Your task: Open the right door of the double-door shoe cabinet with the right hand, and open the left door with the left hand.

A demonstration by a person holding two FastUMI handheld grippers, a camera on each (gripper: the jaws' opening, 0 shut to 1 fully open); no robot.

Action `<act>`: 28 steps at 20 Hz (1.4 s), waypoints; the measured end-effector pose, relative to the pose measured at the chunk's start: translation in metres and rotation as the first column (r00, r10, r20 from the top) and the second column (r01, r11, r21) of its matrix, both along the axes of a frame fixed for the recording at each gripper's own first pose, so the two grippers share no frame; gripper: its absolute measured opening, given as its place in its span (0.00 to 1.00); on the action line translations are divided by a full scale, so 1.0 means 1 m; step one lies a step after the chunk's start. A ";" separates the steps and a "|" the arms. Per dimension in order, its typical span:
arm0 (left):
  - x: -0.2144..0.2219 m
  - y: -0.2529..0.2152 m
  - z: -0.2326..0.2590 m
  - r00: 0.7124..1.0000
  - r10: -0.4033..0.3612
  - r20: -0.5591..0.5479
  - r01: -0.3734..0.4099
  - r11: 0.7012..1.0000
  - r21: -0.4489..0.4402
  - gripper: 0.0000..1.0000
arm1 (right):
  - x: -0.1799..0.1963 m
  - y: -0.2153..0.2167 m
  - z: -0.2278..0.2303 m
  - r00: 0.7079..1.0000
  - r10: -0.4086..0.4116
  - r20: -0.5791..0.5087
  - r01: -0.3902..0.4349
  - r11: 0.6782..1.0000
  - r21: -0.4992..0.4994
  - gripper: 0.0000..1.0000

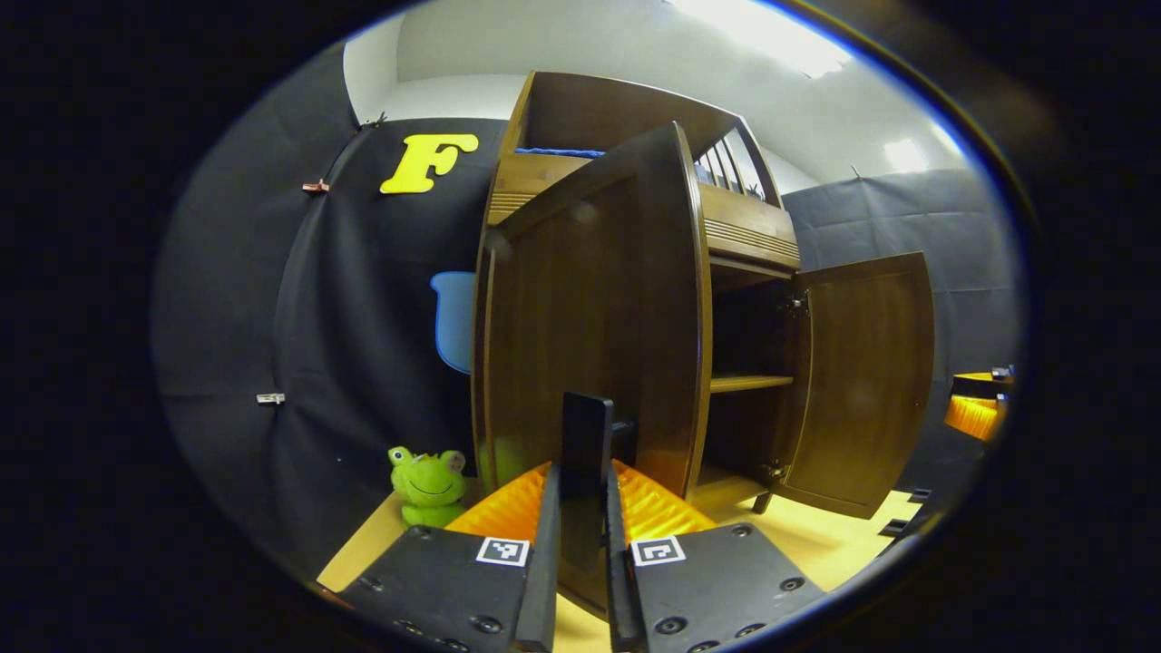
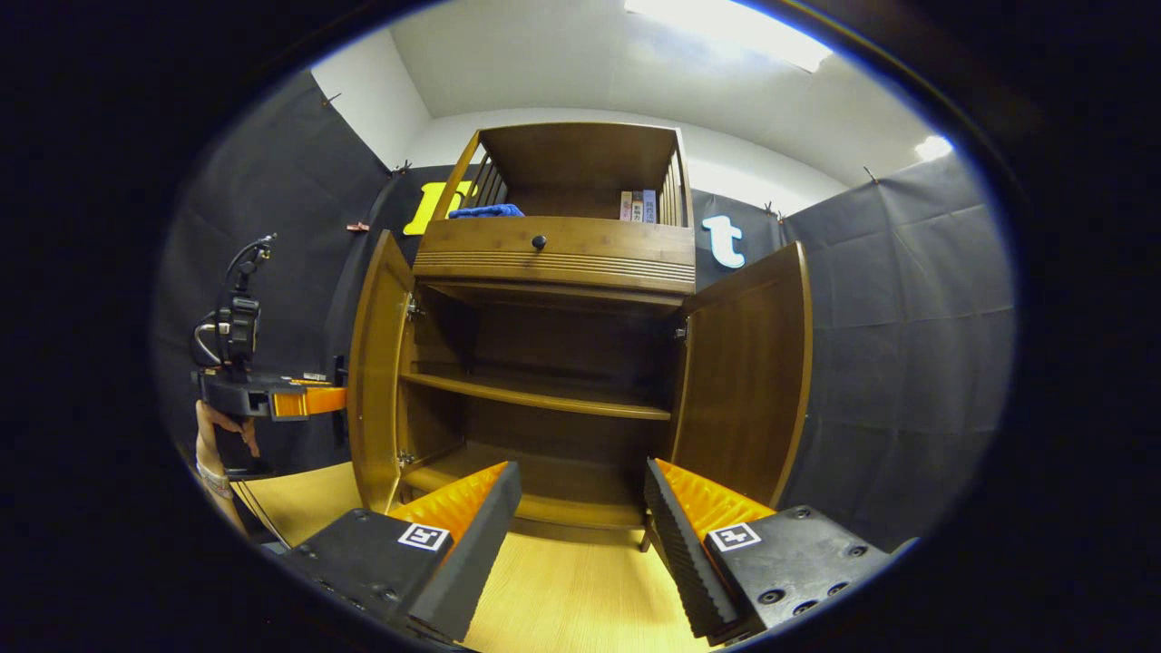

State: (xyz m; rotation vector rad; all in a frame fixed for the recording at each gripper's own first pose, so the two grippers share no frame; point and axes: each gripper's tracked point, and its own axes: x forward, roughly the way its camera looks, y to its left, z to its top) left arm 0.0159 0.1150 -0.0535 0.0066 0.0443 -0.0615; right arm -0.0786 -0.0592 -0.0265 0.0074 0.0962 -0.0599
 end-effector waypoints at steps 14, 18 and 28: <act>-0.024 0.065 0.004 0.991 0.132 0.021 -0.132 0.991 0.017 0.24 | 0.004 0.039 -0.012 0.999 0.025 -0.045 -0.025 1.000 -0.002 0.88; -0.043 0.077 0.012 0.988 0.151 0.036 -0.150 0.988 -0.024 0.19 | 0.016 0.059 -0.011 0.996 0.079 -0.036 -0.079 0.997 0.006 0.88; -0.083 -0.044 0.059 0.982 -0.152 0.109 0.152 0.988 0.008 0.27 | 0.040 0.068 -0.010 0.991 0.135 -0.016 -0.134 0.989 0.060 0.90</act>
